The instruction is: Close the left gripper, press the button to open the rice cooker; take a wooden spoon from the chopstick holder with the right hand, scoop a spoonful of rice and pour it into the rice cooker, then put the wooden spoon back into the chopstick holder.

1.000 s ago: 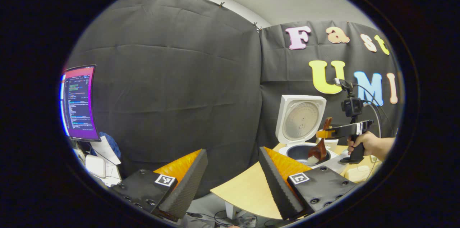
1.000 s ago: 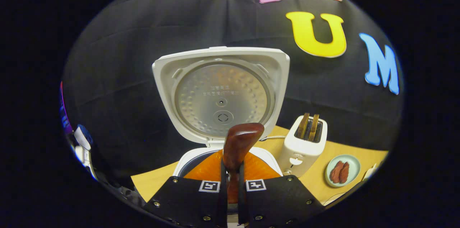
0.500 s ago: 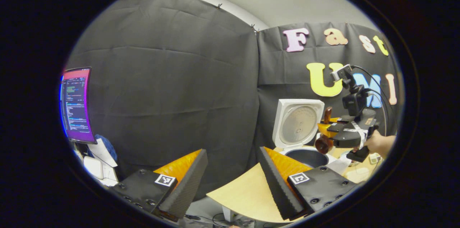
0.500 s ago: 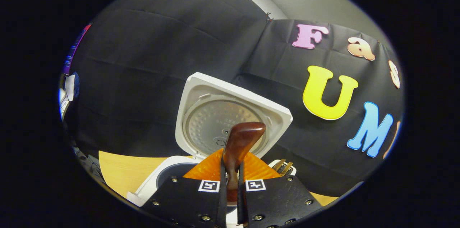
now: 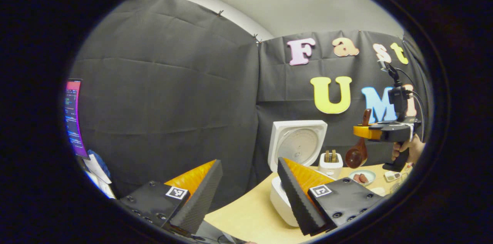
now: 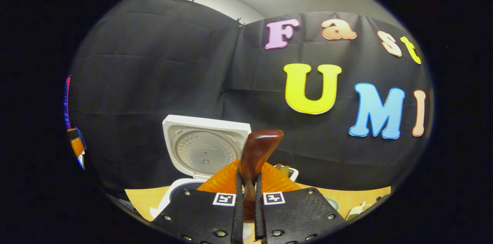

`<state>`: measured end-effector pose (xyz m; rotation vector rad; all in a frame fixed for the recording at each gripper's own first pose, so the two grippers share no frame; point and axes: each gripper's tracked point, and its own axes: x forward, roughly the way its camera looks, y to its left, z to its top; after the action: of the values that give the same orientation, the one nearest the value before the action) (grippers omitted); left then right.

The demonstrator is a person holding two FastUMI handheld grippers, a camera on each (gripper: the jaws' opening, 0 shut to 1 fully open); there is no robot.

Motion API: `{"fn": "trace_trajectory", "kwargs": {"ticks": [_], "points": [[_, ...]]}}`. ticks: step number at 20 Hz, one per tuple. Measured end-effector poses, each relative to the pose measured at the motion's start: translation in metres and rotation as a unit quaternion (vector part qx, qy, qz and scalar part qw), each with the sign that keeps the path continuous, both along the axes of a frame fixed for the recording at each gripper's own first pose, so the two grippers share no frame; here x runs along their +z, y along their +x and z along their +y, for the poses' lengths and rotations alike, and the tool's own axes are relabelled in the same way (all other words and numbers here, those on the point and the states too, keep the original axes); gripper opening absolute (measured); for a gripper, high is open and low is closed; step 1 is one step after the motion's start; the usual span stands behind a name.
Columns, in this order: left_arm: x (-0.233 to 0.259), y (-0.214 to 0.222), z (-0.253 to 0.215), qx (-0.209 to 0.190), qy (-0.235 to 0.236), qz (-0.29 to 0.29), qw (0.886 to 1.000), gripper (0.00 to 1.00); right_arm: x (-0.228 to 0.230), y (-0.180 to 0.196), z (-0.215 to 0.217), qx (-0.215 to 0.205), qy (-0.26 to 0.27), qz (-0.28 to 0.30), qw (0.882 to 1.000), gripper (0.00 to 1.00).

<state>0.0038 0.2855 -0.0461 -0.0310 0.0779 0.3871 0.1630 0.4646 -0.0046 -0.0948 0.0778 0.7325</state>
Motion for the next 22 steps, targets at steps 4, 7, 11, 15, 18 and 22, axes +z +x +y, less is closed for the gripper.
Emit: {"fn": "trace_trajectory", "kwargs": {"ticks": [4, 7, 11, 15, 18, 22], "points": [[0.012, 0.024, -0.033, -0.029, 0.001, -0.015, 0.999, 1.00, 0.009, 0.015, -0.071, -0.049, 0.010, -0.006, 0.999, 0.12], [0.014, 0.043, -0.060, -0.051, -0.002, -0.020, 0.999, 1.00, 0.005, 0.031, -0.131, -0.095, 0.013, -0.001, 0.995, 0.12], [0.022, 0.064, -0.102, -0.080, -0.008, -0.028, 0.996, 1.00, -0.005, 0.045, -0.204, -0.144, 0.028, 0.024, 0.989, 0.12], [0.028, 0.080, -0.139, -0.104, -0.002, -0.032, 0.994, 1.00, -0.018, 0.058, -0.269, -0.191, 0.024, 0.031, 0.981, 0.12], [0.034, 0.088, -0.164, -0.118, -0.003, -0.035, 0.992, 0.99, -0.030, 0.062, -0.312, -0.220, 0.030, 0.044, 0.974, 0.12], [0.037, 0.093, -0.190, -0.132, 0.003, -0.033, 0.991, 0.95, -0.055, 0.068, -0.360, -0.256, 0.029, 0.069, 0.964, 0.12]]}}
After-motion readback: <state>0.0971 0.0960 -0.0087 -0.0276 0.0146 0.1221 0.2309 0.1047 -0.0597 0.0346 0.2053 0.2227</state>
